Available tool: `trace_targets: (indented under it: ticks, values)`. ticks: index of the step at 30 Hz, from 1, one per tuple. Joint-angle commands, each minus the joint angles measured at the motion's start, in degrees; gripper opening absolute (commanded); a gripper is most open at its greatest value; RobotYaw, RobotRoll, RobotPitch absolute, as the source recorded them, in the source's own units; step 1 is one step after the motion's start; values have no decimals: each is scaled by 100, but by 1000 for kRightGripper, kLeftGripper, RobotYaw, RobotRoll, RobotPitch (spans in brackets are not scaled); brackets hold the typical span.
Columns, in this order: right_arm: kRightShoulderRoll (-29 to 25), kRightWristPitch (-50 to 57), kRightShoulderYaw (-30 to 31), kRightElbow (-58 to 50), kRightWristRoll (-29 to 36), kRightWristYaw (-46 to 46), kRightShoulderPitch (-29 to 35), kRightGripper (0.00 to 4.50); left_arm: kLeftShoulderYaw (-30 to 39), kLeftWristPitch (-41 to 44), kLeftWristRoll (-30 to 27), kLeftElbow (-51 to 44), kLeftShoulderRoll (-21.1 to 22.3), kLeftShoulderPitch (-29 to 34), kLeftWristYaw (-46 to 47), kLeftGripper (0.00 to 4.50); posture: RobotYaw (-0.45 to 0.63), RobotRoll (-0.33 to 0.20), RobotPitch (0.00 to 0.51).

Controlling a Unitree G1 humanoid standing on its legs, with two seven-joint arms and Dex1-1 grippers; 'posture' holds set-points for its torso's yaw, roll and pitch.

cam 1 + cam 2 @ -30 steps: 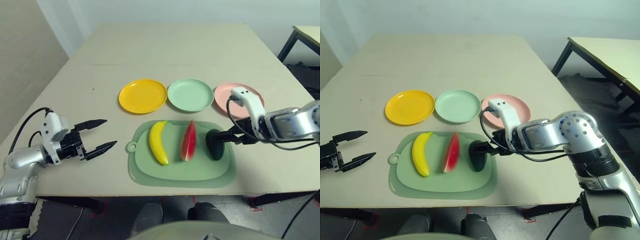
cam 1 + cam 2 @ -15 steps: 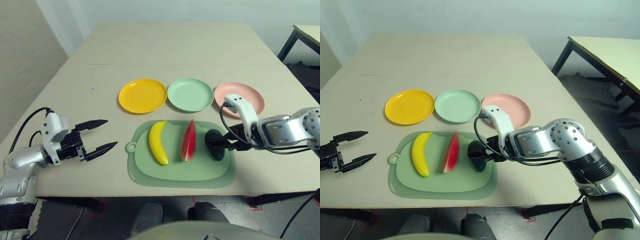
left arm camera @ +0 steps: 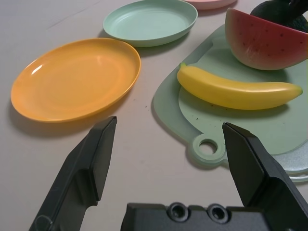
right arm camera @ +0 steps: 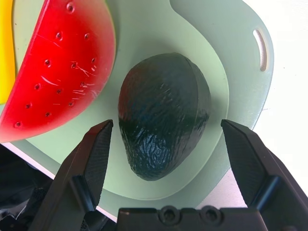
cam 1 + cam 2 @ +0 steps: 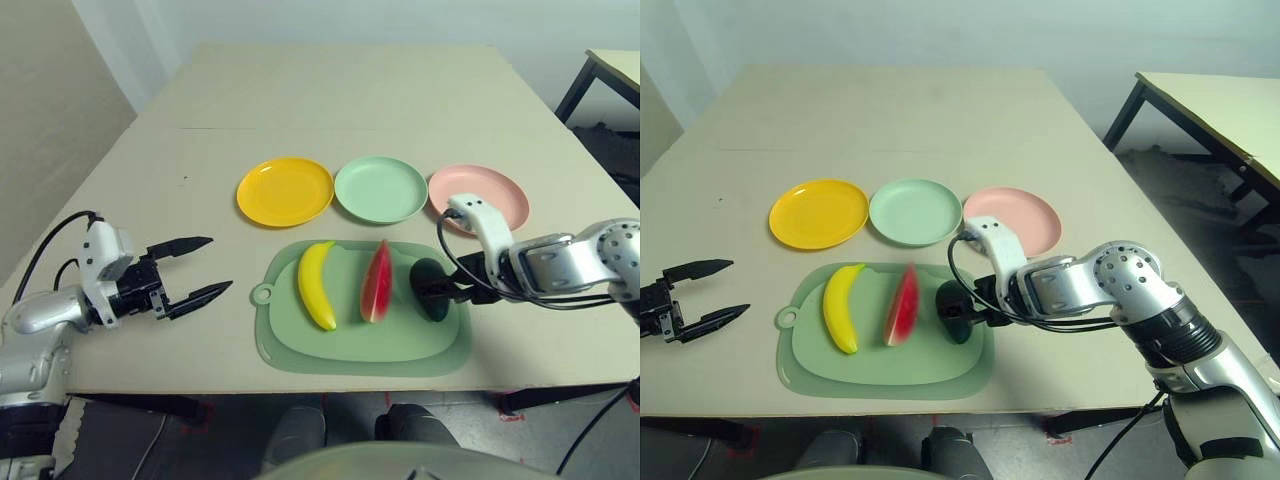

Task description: Place the fruits into color-matched plates.

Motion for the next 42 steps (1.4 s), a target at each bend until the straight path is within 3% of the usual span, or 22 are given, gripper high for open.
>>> trace_targets:
  ticks: [1,3,5,10,19,25,30,35,42]
  values:
    - [-15,6,53,-34,-51,-2,82,4500,-16,93,7,-93,51,-25,-65,4477,144,0,36]
    - [-10,-9,54,-70,-44,-10,108,4500,-20,110,18,-114,42,-18,-74,4477,143,0,36]
    - [-5,-25,49,-100,-39,-9,141,4158,-13,108,26,-114,38,-9,-81,4500,146,0,35]
    - [-47,-5,-76,-18,-182,109,245,2789,3,130,29,-146,28,5,-70,4500,150,0,33]
    - [-108,110,-153,42,-324,315,131,2788,-39,405,-76,-320,69,58,-164,4500,150,0,31]
    - [-158,294,-216,192,-539,543,12,2788,-201,734,-424,-741,249,76,-897,4500,157,0,36]
    - [-87,386,-234,201,-627,626,-3,2788,-381,750,-380,-761,405,-209,-1244,4500,153,0,37]
    - [-166,452,-306,213,-568,702,-120,2788,-466,874,-337,-684,388,-516,-1194,4500,139,0,37]
    - [-376,882,-489,494,-875,1196,-804,2788,-363,955,-248,-652,171,-621,-625,4500,115,0,38]
